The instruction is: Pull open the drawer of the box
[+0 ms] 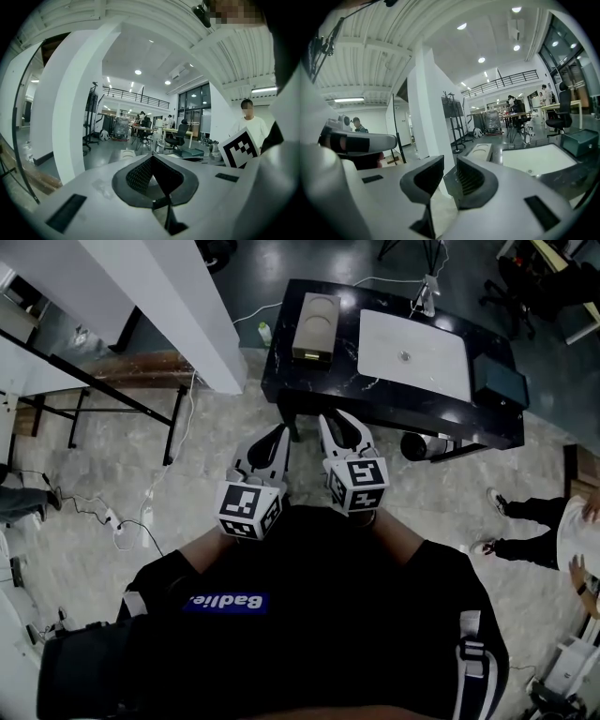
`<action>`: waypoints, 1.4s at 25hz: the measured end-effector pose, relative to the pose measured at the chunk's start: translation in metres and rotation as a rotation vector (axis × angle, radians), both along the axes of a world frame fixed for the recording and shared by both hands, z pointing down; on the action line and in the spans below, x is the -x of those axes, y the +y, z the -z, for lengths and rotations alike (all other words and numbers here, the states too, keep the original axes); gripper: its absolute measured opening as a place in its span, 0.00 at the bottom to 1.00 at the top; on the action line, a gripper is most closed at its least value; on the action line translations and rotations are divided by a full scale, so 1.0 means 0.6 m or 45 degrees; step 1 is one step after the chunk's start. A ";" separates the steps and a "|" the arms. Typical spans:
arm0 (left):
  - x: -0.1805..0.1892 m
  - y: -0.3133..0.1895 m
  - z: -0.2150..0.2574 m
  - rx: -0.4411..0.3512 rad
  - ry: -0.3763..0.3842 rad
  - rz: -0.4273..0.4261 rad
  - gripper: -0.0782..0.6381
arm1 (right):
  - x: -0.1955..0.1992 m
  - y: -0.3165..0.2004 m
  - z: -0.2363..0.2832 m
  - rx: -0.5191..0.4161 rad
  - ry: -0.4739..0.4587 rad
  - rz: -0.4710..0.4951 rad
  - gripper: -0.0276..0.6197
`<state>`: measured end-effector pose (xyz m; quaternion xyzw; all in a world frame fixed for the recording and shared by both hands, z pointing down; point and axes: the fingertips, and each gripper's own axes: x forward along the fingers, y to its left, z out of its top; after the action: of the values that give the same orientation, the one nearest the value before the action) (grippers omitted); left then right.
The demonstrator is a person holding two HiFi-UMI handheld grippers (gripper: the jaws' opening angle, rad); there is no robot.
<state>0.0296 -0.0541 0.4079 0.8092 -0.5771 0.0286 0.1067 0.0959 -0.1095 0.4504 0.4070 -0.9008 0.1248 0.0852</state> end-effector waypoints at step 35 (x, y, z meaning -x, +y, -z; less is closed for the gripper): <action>0.187 -0.250 -0.018 0.048 -0.039 -0.178 0.10 | 0.110 -0.296 -0.252 0.513 0.095 -0.282 0.14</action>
<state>-0.0823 -0.2043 0.4188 0.8448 -0.5201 0.0595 0.1108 0.0296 -0.2870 0.6016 0.4825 -0.8038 0.2956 0.1836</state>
